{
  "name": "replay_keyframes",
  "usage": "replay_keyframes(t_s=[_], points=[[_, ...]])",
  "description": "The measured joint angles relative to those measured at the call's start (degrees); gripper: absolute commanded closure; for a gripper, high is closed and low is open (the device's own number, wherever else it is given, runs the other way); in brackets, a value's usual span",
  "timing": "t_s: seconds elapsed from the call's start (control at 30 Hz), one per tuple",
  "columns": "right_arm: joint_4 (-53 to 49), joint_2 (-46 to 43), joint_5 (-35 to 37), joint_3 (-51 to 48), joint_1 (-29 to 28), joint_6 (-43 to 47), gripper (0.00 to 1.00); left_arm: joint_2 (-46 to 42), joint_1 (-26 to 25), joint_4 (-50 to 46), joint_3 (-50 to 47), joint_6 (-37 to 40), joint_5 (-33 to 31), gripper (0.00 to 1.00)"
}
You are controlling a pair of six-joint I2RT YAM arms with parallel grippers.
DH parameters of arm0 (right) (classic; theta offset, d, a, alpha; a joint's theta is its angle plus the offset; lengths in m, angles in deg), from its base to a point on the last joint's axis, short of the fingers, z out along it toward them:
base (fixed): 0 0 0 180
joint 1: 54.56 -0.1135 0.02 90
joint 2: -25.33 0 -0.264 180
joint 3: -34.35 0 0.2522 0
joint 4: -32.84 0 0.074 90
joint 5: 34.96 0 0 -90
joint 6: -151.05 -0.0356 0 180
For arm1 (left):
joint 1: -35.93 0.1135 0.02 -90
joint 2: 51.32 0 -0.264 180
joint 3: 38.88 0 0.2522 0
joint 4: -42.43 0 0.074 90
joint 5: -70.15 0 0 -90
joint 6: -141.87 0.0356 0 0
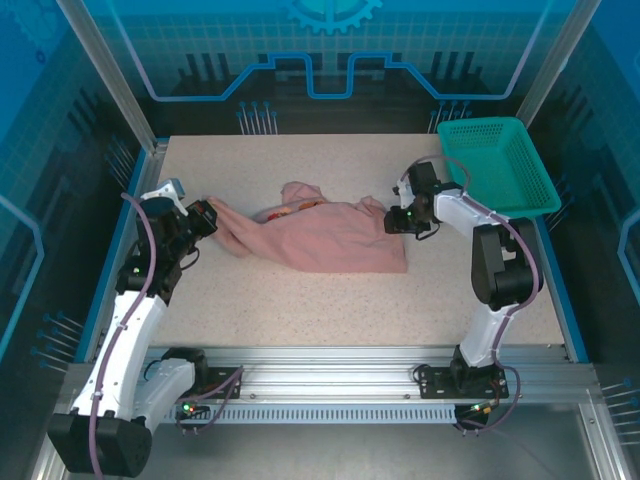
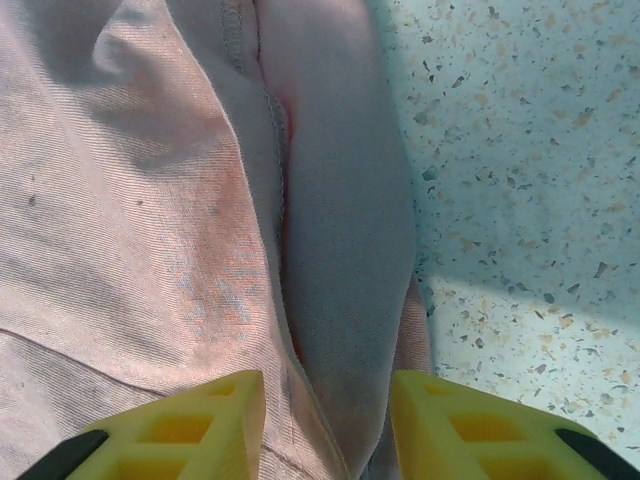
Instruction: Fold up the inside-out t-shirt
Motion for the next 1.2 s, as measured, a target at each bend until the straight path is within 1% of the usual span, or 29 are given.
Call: replay_keyframes(t_s=[0.13,0.27,0.43,0.5,0.67,0.77,1.0,1.1,1.2], points=[[0.33,0.00,-0.11,-1.92,0.00,0.00,0.63,0.00,0.00,0.00,0.00,0.00,-0.02,1.00],[0.63,-0.02,-0.55,-3.56,-0.11,-0.04,0.75,0.00,0.00,0.00,0.00,0.00,-0.02,1.00],[1.01,-1.14,-0.61,-3.98,-0.15,-0.13,0.77,0.00,0.00,0.00,0.00,0.00,-0.02,1.00],[1.16,-2.14,-0.61,-3.98,-0.15,-0.02,0.79,0.00,0.00,0.00,0.00,0.00,-0.02,1.00],[1.55,-2.99,-0.70,-3.98,-0.17,-0.02,0.93,0.00,0.00,0.00,0.00,0.00,-0.02,1.00],[1.53,-3.28,-0.90,-3.98,-0.17,-0.15,0.99,0.00,0.02,0.00,0.00,0.02,-0.02,1.00],[1.70,-7.91,-3.74,-4.00,0.07,-0.26,1.00,0.00,0.00,0.00,0.00,0.00,-0.02,1.00],[3.15,-12.98,-8.02,-4.22,1.75,-1.77,1.00,0.07,0.00,0.02,0.00,0.00,-0.04,1.00],[6.21,-20.24,-12.74,-3.89,5.49,-5.05,1.00,1.20,0.04,0.52,0.39,-0.11,-0.09,1.00]])
